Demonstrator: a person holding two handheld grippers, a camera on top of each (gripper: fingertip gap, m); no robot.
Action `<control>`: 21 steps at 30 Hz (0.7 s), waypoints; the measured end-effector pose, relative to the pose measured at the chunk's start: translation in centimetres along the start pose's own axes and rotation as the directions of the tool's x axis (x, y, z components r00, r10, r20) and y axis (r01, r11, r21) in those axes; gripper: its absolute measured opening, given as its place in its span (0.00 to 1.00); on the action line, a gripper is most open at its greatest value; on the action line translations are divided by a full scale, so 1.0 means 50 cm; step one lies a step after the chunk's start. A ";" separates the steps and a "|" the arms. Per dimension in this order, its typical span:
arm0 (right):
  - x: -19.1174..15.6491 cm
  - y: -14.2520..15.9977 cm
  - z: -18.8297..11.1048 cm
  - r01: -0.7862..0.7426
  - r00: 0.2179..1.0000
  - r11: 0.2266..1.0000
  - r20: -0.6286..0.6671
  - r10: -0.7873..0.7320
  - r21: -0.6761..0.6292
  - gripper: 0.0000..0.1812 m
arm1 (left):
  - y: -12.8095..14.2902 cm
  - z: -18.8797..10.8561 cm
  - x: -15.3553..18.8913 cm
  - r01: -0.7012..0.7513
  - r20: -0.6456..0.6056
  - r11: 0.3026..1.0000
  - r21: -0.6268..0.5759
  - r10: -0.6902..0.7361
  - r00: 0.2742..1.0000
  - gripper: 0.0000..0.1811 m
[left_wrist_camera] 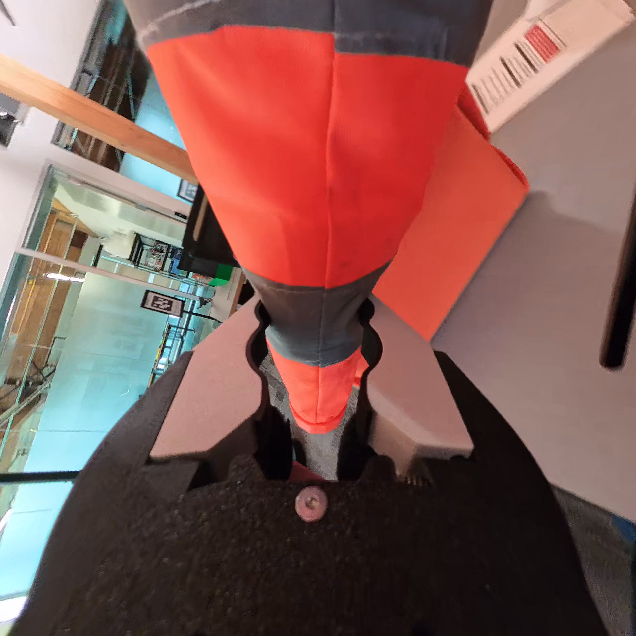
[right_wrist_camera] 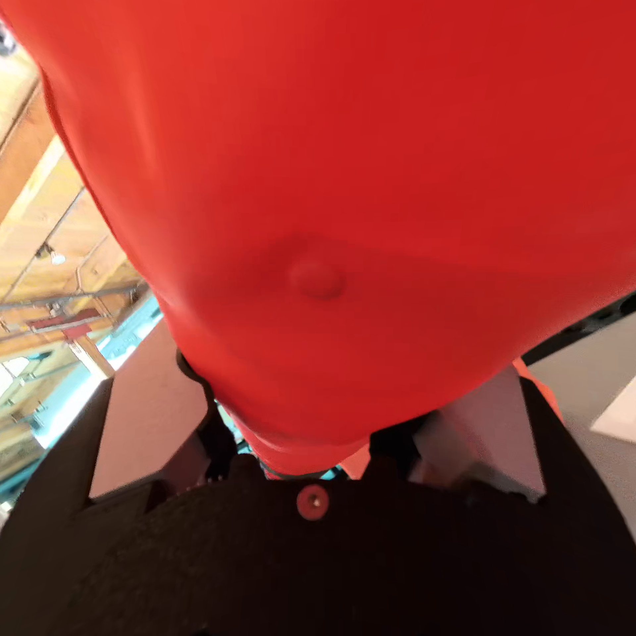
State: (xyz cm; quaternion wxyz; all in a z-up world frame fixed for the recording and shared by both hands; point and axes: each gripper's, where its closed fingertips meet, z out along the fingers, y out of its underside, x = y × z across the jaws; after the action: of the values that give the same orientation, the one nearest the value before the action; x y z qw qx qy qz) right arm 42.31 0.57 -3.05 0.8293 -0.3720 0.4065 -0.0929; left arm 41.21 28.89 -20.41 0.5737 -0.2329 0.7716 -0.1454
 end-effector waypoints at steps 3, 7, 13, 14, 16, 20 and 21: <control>0.070 0.067 -0.073 -0.118 0.993 0.992 -0.021 0.119 0.042 0.75 | 0.047 -0.033 0.079 -0.080 -0.061 0.997 -0.020 0.079 0.995 0.29; 0.169 0.182 -0.147 -0.255 0.965 0.966 -0.046 0.258 0.050 0.77 | 0.122 -0.054 0.171 -0.167 -0.120 0.984 -0.061 0.159 0.980 0.29; 0.329 0.326 -0.202 -0.473 0.878 0.879 -0.048 0.476 0.064 0.72 | 0.214 -0.058 0.297 -0.253 -0.212 0.961 -0.110 0.226 0.951 0.29; 0.354 0.348 -0.204 -0.491 0.868 0.870 -0.051 0.493 0.047 0.72 | 0.224 -0.054 0.314 -0.264 -0.218 0.958 -0.117 0.234 0.947 0.29; 0.412 0.396 -0.204 -0.526 0.848 0.850 -0.072 0.525 0.008 0.72 | 0.244 -0.038 0.345 -0.277 -0.224 0.949 -0.148 0.241 0.944 0.29; 0.536 0.475 -0.197 -0.590 0.801 0.807 -0.128 0.585 -0.009 0.71 | 0.279 0.026 0.413 -0.287 -0.256 0.932 -0.222 0.229 0.939 0.28; 0.566 0.492 -0.197 -0.604 0.789 0.797 -0.149 0.596 -0.013 0.71 | 0.284 0.043 0.430 -0.285 -0.267 0.929 -0.238 0.220 0.938 0.28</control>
State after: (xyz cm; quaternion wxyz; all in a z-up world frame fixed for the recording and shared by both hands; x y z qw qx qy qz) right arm 49.80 -0.32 -41.08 0.7743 -0.2410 0.5623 0.1616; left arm 35.52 29.73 -45.64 0.4546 -0.1888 0.8704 0.0112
